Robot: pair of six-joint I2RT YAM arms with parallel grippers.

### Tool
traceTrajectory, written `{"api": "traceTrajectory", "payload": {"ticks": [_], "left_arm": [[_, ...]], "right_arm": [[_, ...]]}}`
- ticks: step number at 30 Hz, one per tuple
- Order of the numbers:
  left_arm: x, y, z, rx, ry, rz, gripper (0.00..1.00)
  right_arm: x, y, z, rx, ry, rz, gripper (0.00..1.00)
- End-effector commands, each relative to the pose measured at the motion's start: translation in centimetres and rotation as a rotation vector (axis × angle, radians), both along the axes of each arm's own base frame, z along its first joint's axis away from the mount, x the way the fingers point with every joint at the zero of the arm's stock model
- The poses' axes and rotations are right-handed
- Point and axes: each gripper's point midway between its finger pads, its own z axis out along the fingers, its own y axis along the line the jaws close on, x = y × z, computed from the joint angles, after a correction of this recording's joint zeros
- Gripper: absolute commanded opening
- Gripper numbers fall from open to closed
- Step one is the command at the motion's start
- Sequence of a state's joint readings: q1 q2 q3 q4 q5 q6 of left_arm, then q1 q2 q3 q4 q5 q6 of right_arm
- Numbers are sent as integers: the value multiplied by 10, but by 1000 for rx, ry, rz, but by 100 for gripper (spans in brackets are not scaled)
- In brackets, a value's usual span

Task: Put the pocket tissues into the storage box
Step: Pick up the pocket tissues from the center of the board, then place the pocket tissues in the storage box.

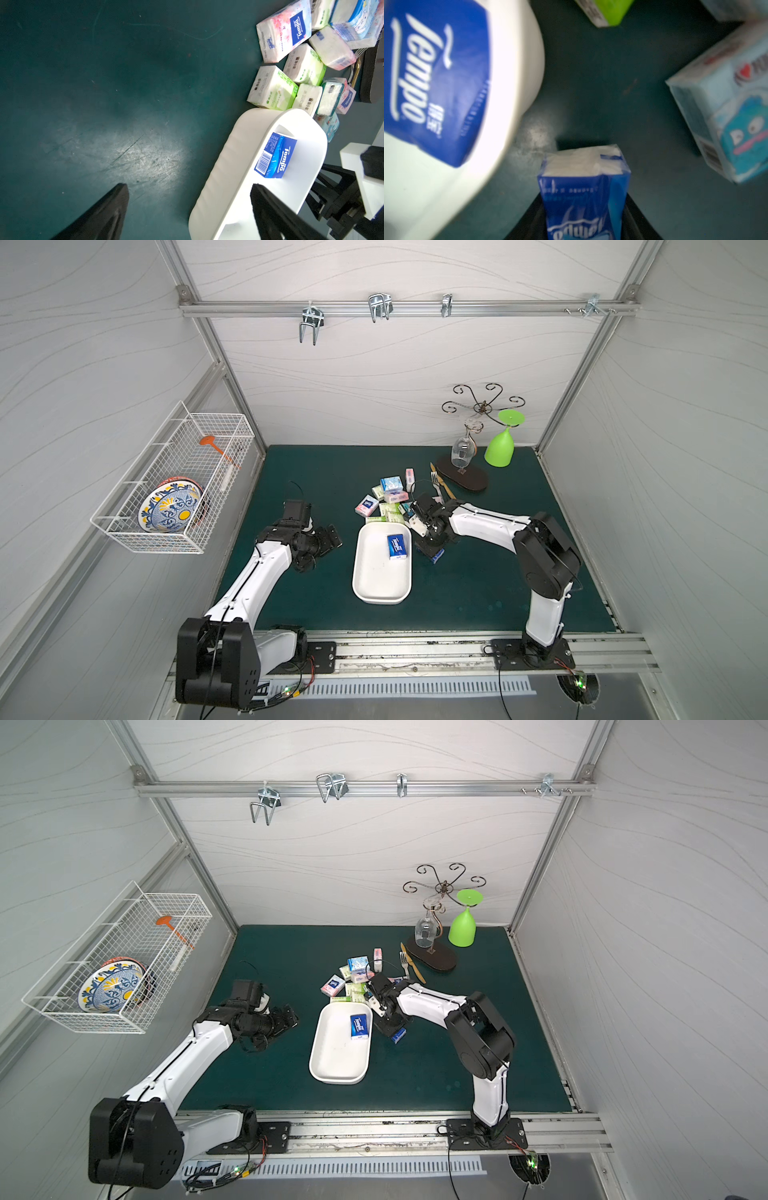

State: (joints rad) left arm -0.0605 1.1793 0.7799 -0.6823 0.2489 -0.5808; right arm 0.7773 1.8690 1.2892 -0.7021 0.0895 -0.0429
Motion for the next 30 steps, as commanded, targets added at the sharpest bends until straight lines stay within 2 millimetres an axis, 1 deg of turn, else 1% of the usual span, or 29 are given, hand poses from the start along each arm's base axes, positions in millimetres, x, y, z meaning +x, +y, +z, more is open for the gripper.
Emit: {"api": "traceTrajectory", "payload": {"ticks": [1,5,7,9,12,15,17,19,21,24,30], "left_arm": [[10,-5,2,-23,-31,-1,96],[15,-7,3,-39,-39,-6,96],[17,-8,4,-41,-44,-9,96],[19,-8,5,-37,-52,-12,96],[22,-7,9,-32,-68,-12,96],[24,-7,13,-34,-85,-8,96],[24,-7,13,-35,-88,-5,96],[22,-7,13,-34,-90,-5,96],[21,-6,12,-32,-88,-5,96],[18,-5,10,-25,-86,-3,96],[17,-3,7,-16,-84,-1,96]], "right_arm": [[-12,-5,42,44,49,-204,47],[-26,6,69,101,98,-347,46],[-33,20,80,153,131,-393,46],[-37,39,91,211,143,-420,46],[-40,66,100,274,172,-463,44],[-40,90,96,304,195,-490,43],[-40,101,89,309,204,-507,44],[-35,107,79,301,204,-544,44],[-29,108,67,274,192,-587,45],[-20,105,56,233,153,-636,45],[0,97,48,178,37,-695,47]]}}
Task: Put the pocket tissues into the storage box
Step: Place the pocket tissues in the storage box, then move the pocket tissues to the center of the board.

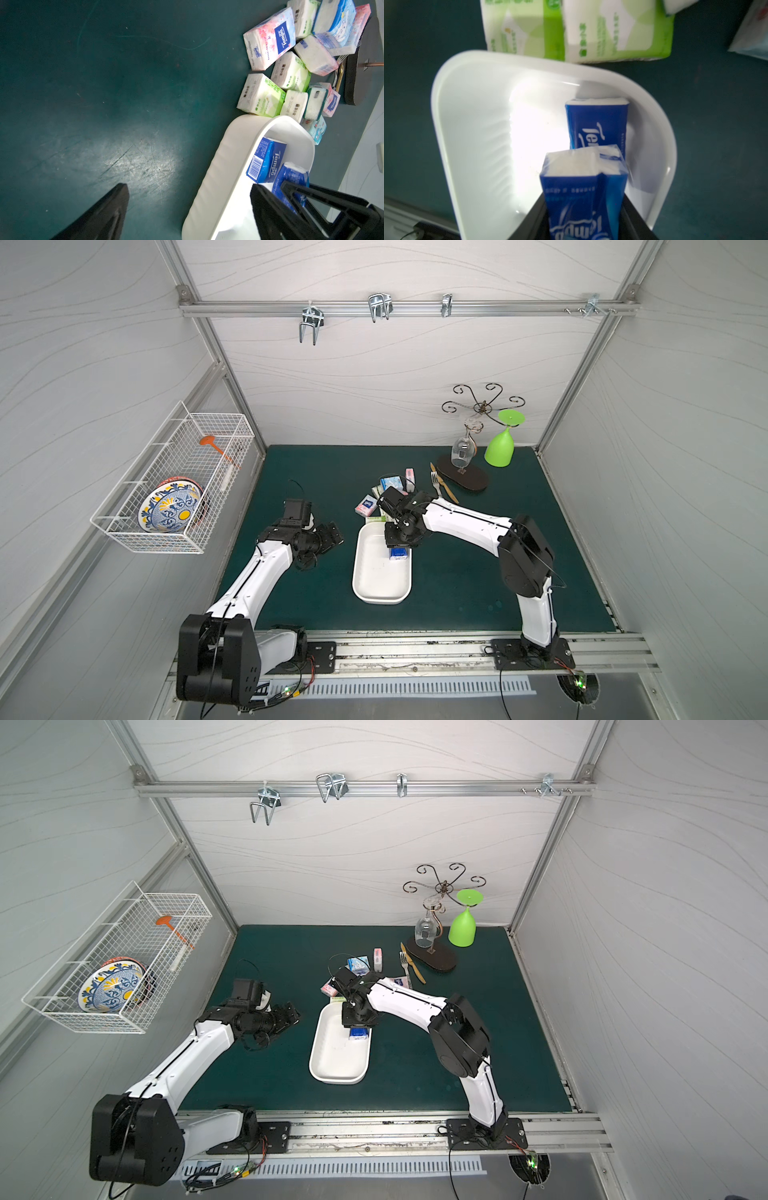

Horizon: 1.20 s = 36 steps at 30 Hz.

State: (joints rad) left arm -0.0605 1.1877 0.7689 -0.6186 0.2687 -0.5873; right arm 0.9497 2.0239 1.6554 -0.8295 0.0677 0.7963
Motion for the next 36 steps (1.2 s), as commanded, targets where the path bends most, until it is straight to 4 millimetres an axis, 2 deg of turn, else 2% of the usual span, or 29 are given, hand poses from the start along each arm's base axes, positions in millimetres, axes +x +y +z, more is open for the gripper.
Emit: {"api": "traceTrajectory", "payload": {"ticks": [1,6,12,15,21,24,28,33,36], "left_arm": [[6,1,5,9,-43,0,96],[5,4,2,30,-36,-5,96],[7,4,0,32,-31,-6,96],[7,4,-1,36,-28,-4,96],[6,5,-4,42,-18,-9,96],[6,5,-4,43,-14,-15,96],[5,2,-3,29,-4,-16,96],[2,-3,2,4,6,-34,96],[2,-5,5,-5,11,-41,96]], "right_arm": [[15,-7,4,-62,-74,-75,47],[23,-9,-1,-103,-100,-99,53],[23,-5,4,-100,-110,-89,70],[24,-5,21,-76,-144,-82,72],[28,-3,73,77,-253,50,74],[33,-17,76,109,-244,129,75],[52,-66,59,56,-193,46,76],[75,-111,38,64,-156,-50,79],[88,-115,30,119,-178,57,79]]}}
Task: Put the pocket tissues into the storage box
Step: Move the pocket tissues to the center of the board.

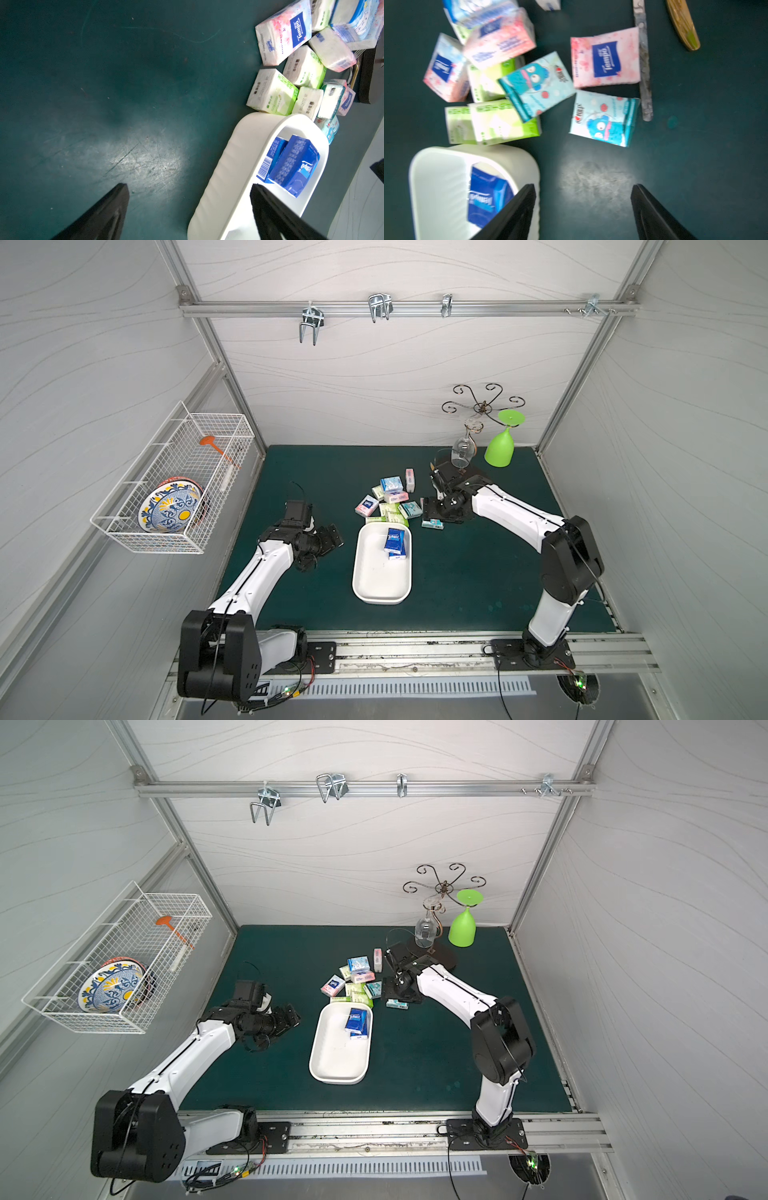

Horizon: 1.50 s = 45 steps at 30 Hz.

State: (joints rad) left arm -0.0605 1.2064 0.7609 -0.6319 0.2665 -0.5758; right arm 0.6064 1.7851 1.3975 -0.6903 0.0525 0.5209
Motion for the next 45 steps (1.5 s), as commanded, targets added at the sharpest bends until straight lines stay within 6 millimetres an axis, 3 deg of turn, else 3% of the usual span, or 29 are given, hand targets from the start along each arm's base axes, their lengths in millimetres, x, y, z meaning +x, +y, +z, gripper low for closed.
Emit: {"api": "traceTrajectory", "payload": {"ticks": [1,10,25,31,45], "left_arm": [[8,-6,15,-18,-27,-33,96],[10,-8,19,-30,-20,-26,95],[3,-4,14,-11,-6,-24,95],[2,-4,14,-10,-10,-25,95],[-1,-4,14,-14,-15,-18,95]], "right_arm": [[8,12,1,101,-38,189,80],[31,20,-1,163,-67,372,86],[52,39,-34,91,-55,456,88],[47,38,-52,39,-33,482,88],[6,31,-57,-12,3,487,88]]}}
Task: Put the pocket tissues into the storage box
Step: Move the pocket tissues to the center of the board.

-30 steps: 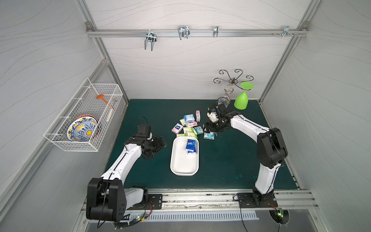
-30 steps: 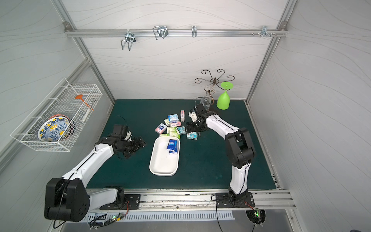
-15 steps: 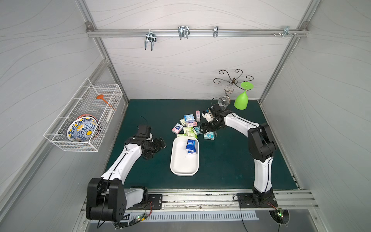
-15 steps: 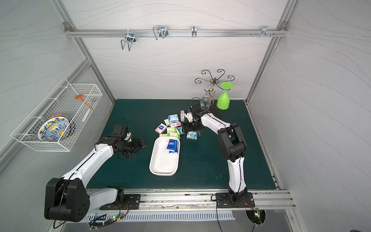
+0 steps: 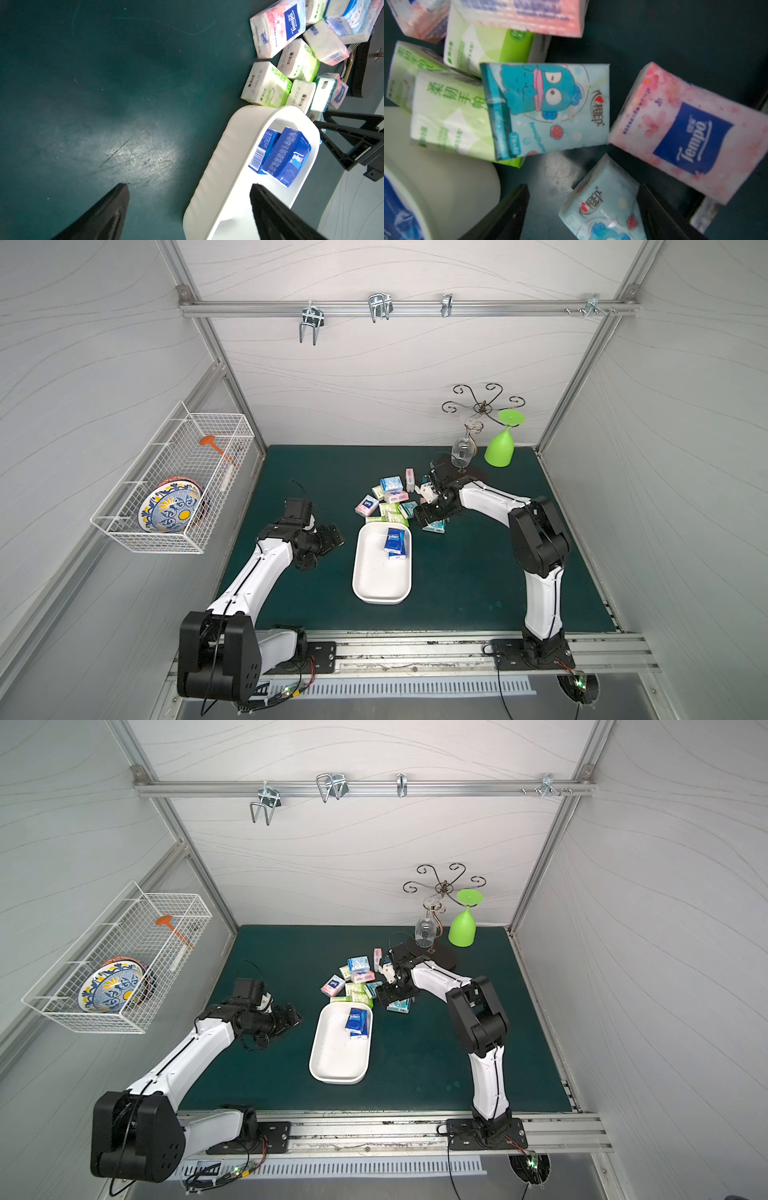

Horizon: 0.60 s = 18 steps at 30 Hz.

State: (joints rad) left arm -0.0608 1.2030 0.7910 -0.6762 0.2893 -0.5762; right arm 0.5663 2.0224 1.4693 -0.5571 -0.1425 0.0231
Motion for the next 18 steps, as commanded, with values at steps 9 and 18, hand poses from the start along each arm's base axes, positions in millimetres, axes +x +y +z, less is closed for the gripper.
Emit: {"api": "traceTrajectory", "payload": {"ticks": [9,18], "left_arm": [[0,0,8,5,-32,-7,95],[-1,0,8,1,-34,-5,95]], "right_arm": [[-54,-15,7,-62,84,-44,90],[-65,-27,13,-128,44,91,99]]}}
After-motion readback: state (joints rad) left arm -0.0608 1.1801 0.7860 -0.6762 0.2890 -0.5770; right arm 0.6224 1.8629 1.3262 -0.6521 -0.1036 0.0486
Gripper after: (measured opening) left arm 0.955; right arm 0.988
